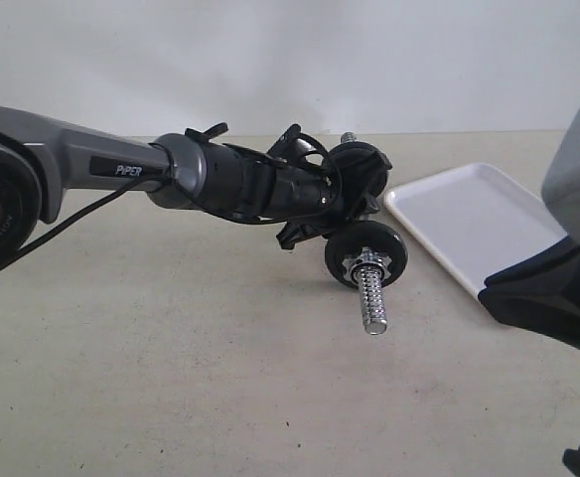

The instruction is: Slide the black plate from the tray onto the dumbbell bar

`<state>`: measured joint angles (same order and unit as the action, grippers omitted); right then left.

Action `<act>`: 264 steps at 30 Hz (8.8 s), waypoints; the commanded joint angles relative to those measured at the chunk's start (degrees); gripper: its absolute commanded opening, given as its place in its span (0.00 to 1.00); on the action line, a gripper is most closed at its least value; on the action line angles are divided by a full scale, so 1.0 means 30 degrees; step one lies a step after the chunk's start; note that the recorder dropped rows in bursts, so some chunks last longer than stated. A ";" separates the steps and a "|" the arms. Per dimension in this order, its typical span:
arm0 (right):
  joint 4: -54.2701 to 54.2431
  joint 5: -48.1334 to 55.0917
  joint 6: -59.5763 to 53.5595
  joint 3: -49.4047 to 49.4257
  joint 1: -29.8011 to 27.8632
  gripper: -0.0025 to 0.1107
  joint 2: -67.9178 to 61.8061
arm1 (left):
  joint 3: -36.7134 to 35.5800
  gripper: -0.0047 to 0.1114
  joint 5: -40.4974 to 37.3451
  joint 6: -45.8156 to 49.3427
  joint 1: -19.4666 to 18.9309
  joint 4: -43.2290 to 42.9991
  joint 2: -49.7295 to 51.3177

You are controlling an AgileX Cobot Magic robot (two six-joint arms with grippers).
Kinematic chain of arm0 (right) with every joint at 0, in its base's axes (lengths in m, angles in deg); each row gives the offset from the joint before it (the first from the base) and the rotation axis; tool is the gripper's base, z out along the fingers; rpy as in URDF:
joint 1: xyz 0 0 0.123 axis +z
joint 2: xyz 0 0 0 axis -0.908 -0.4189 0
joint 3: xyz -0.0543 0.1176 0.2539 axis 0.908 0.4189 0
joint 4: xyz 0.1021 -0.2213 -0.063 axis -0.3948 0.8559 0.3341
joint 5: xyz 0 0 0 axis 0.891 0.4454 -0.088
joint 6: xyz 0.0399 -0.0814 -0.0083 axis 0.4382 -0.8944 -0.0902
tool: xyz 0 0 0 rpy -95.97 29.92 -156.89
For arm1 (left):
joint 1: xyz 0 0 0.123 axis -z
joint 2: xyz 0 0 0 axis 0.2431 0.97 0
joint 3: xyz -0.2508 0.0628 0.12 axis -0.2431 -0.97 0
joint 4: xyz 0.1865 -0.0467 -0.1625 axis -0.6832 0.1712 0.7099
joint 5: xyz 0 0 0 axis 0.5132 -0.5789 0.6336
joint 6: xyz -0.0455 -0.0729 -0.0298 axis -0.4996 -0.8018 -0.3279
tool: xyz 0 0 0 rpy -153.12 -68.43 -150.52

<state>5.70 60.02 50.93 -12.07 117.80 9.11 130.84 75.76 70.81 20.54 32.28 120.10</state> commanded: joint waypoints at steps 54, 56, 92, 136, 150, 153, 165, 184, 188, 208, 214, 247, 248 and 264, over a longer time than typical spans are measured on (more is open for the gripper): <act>0.0005 0.0013 -0.0118 0.0027 0.0017 0.02 0.0075 | 0.1206 0.08 -0.0234 0.0921 0.0220 -0.2162 -0.3125; 0.0005 0.0013 -0.0118 0.0027 0.0017 0.02 0.0075 | 0.1206 0.08 -0.0234 0.0274 0.0217 -0.3023 -0.3161; 0.0005 0.0760 0.0051 0.0027 0.0017 0.02 0.0075 | 0.1206 0.37 -0.1233 -0.0695 0.0214 -0.5370 -0.3161; 0.2140 -0.0111 0.2081 0.0027 0.0017 0.02 0.0075 | 0.1206 0.08 -0.8588 0.0437 -0.3139 -1.4494 -0.5373; 0.5294 -0.0135 0.5325 0.0027 -0.0020 0.02 0.0075 | -0.3370 0.08 -0.5433 0.0061 -0.3139 -1.7629 -1.1463; 0.5719 -0.0135 0.5914 0.0027 -0.0020 0.02 0.0075 | -0.5866 0.08 -0.4092 0.0061 -0.3139 -1.8376 -1.3258; 1.1222 -0.1198 1.1921 0.0027 -0.0020 0.02 0.0075 | -1.6562 0.08 0.1392 0.0536 -0.3139 -1.8503 -2.3809; 2.8936 -0.6146 3.2644 1.2140 -0.0020 0.02 0.8046 | -3.0577 0.08 0.2294 -0.0621 -0.3139 -1.8351 -4.1929; 2.9629 -0.4375 3.4888 1.4247 -0.0020 0.02 0.8058 | -3.1445 0.08 0.3560 -0.0318 -0.3139 -1.8434 -4.1929; 2.9629 -0.5646 3.6212 1.4247 -0.0020 0.02 0.8058 | -3.2578 0.08 0.3762 0.0230 -0.3139 -1.8497 -4.1929; 2.8966 -0.5727 3.6472 1.4247 -0.0020 0.02 0.8058 | -3.2578 0.08 0.3072 0.0230 -0.3139 -1.8497 -4.1929; 2.8996 -0.7256 3.7891 1.4247 -0.1770 0.02 0.8058 | -3.2578 0.08 0.3171 0.0230 -0.3504 -1.8439 -4.3351; 2.8996 -0.7309 3.7891 1.4247 -0.2202 0.02 0.8058 | -3.2578 0.08 0.3171 0.0230 -0.3696 -1.8439 -4.3624; 2.8959 -1.1249 3.3054 1.4247 -1.3148 0.02 1.4798 | -3.2578 0.08 0.3194 0.0230 -0.9450 -1.8439 -4.5738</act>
<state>92.37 33.43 156.29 30.42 82.64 50.07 33.34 84.52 71.26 -5.14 -23.14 -16.91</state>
